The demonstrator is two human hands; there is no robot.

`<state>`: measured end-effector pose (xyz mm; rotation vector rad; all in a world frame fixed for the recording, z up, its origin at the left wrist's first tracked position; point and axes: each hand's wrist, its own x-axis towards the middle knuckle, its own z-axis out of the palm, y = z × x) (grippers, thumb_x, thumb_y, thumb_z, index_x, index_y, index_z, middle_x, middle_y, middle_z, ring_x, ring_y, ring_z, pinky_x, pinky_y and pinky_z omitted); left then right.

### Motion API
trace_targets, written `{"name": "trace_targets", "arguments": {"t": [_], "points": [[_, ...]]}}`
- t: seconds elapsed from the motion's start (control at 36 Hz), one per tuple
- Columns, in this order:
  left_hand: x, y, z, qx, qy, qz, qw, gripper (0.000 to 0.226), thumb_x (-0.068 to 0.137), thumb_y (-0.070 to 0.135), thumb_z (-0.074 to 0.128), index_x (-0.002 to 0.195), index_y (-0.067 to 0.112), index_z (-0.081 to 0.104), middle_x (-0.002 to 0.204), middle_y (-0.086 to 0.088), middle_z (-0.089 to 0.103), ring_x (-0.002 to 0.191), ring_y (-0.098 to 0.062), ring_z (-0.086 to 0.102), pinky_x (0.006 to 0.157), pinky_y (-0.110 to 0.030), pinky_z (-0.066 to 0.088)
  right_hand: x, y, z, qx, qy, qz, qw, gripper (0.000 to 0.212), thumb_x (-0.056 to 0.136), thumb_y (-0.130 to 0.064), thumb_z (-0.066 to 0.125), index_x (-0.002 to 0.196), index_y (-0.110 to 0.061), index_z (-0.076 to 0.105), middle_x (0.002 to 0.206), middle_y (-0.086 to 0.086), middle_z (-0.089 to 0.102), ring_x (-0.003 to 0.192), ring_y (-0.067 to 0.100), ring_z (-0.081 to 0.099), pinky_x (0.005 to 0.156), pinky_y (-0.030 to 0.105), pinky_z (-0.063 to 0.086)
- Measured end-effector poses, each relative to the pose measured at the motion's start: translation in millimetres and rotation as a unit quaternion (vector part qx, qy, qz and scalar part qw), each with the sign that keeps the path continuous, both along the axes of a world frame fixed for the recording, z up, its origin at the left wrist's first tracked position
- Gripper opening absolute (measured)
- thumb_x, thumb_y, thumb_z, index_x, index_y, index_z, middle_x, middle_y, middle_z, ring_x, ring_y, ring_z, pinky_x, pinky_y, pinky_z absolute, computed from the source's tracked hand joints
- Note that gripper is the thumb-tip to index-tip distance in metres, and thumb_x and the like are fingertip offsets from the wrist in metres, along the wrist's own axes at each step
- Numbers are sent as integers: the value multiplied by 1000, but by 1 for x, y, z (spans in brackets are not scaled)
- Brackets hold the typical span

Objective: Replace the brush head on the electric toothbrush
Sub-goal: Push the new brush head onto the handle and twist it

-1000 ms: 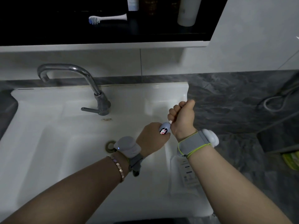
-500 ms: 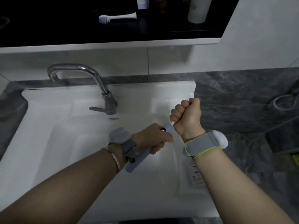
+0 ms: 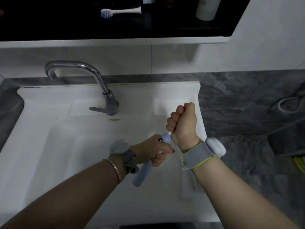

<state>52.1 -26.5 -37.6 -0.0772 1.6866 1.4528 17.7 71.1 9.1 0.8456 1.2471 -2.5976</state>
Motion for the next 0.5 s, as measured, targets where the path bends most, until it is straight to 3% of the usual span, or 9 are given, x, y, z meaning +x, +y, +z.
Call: {"name": "trace_targets", "arguments": {"t": [0.08, 0.17, 0.22, 0.28, 0.33, 0.36, 0.42, 0.5], "points": [[0, 6, -1, -149, 171, 16, 974, 41, 81, 10, 52, 46, 11, 32, 31, 3, 37, 33, -16, 35, 44, -25, 28, 1, 0, -5, 40, -37, -75, 996, 41, 90, -20, 29, 49, -18, 24, 26, -10, 20, 22, 9, 16, 39, 6, 14], [-1, 15, -4, -309, 389, -60, 866, 21, 74, 25, 34, 57, 13, 33, 61, -18, 55, 61, -32, 45, 57, -31, 24, -2, -1, -6, 84, -54, -136, 986, 41, 89, -17, 32, 49, -17, 23, 28, -9, 21, 25, 12, 18, 41, 10, 17], [-3, 18, -6, -329, 443, -54, 832, 17, 71, 22, 31, 64, 10, 40, 76, -26, 61, 69, -39, 49, 59, -31, 23, -5, -1, -5, 85, -42, -152, 984, 41, 89, -16, 33, 49, -17, 22, 32, -7, 19, 30, 13, 16, 41, 11, 16], [-5, 18, -4, -274, 384, -21, 881, 18, 75, 21, 36, 63, 8, 39, 66, -26, 61, 64, -40, 54, 57, -32, 25, -6, 2, -6, 65, -33, -128, 989, 41, 89, -18, 31, 50, -17, 22, 29, -9, 19, 26, 11, 15, 41, 11, 14], [-6, 14, -1, -151, 221, 19, 963, 35, 80, 14, 50, 50, 6, 36, 37, -10, 49, 39, -28, 46, 48, -29, 29, -6, 5, -9, 32, -24, -83, 996, 40, 90, -20, 29, 50, -18, 22, 27, -10, 19, 23, 9, 14, 40, 9, 13], [-8, 12, -2, -103, 131, 29, 986, 42, 81, 8, 54, 44, 8, 34, 29, -1, 41, 30, -20, 38, 43, -25, 28, -5, 7, -10, 20, -19, -65, 997, 40, 90, -21, 28, 51, -19, 21, 27, -11, 18, 23, 9, 14, 39, 8, 12], [-9, 12, -3, -68, 54, 11, 996, 47, 83, 3, 54, 43, 11, 32, 26, 4, 33, 25, -12, 29, 39, -17, 25, -5, 9, -12, 22, -13, -56, 998, 40, 90, -20, 28, 51, -19, 21, 27, -11, 18, 24, 8, 13, 40, 7, 11], [-14, 19, -5, -110, 79, 39, 990, 43, 81, 7, 58, 44, 7, 38, 22, 5, 37, 21, -10, 32, 34, -15, 27, -9, 9, -15, 69, -18, -85, 994, 40, 90, -19, 29, 51, -18, 23, 27, -11, 20, 23, 9, 16, 38, 8, 14]]}}
